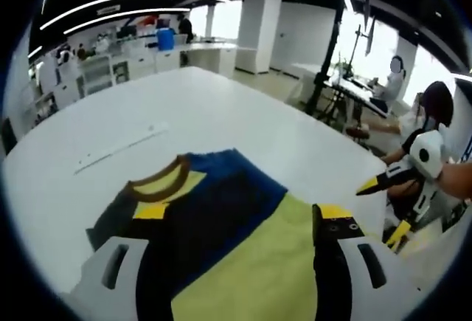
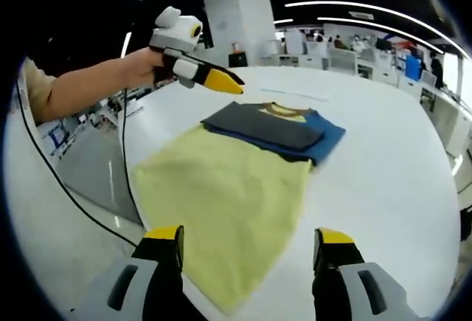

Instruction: Fold the garment on the visible template until the final outline fits inside the template.

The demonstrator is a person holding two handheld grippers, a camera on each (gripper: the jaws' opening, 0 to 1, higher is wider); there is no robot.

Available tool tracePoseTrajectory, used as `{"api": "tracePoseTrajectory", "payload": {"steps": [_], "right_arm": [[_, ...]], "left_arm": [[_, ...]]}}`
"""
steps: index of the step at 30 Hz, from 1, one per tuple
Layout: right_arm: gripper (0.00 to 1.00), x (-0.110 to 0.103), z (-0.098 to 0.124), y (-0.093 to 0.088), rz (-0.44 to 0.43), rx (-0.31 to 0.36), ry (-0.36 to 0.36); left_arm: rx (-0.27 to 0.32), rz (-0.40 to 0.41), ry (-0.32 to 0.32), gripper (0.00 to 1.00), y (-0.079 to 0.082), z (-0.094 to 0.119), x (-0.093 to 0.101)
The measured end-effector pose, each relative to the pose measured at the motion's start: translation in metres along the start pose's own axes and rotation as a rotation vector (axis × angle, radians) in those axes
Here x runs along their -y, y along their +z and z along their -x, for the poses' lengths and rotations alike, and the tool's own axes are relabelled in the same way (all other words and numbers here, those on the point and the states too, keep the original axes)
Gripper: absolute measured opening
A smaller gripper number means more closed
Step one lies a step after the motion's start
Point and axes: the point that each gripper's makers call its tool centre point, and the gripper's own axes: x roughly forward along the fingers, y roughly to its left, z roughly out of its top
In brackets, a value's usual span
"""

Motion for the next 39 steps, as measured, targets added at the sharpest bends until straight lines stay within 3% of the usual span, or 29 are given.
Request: {"api": "tracePoseTrajectory", "payload": {"steps": [39], "right_arm": [[0.71, -0.004, -0.003, 0.001, 0.006, -0.003, 0.015]], "left_arm": [[0.056, 0.117, 0.080, 0.75, -0.041, 0.073, -0.010]]}}
